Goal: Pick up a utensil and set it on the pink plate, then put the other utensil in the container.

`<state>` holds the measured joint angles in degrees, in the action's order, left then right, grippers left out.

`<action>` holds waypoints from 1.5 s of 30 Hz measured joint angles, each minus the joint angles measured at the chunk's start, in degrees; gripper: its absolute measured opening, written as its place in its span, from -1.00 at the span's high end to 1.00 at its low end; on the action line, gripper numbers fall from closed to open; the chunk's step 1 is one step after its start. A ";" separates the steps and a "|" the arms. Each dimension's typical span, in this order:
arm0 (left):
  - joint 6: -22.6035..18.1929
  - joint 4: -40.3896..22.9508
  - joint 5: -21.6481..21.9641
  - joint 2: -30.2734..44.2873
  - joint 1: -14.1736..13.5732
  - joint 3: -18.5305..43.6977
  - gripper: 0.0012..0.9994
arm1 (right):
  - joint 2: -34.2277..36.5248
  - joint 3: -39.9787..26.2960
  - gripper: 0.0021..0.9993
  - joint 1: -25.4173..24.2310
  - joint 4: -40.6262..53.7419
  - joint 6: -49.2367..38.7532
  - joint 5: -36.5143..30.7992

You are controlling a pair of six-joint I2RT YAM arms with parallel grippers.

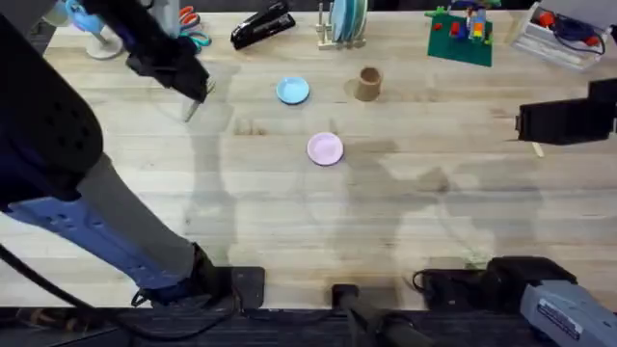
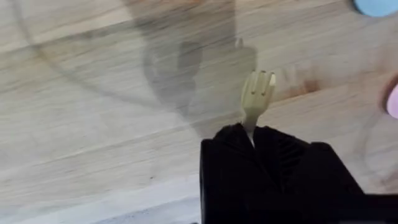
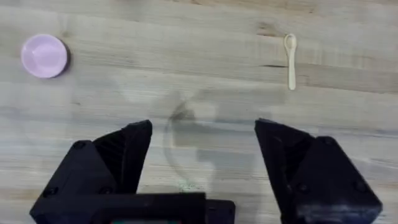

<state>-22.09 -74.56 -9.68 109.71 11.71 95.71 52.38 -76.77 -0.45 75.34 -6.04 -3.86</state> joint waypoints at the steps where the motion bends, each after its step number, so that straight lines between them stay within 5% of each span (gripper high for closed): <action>1: 0.05 -0.27 -0.01 -0.29 -0.94 0.16 0.92 | 0.00 0.00 -0.99 0.00 -0.01 0.00 0.00; 19: 4.33 -3.05 -1.30 -12.24 -23.67 0.78 0.92 | 0.02 0.00 -0.99 0.00 -0.01 0.00 0.00; 29: 6.44 4.64 -1.64 -12.05 -36.87 0.24 0.92 | 0.01 -0.01 -0.99 0.00 0.01 0.00 0.00; 34: 7.55 8.48 -2.42 -12.04 -39.55 -5.30 0.92 | 0.00 0.00 -0.99 0.00 0.01 0.00 0.00; 45: 10.04 16.17 -3.78 -12.04 -39.73 -15.85 0.92 | 0.00 0.00 -0.99 0.00 0.00 0.01 0.00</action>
<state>-12.05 -58.39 -13.46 97.67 -28.02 79.86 52.38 -76.77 -0.45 75.34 -6.03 -3.86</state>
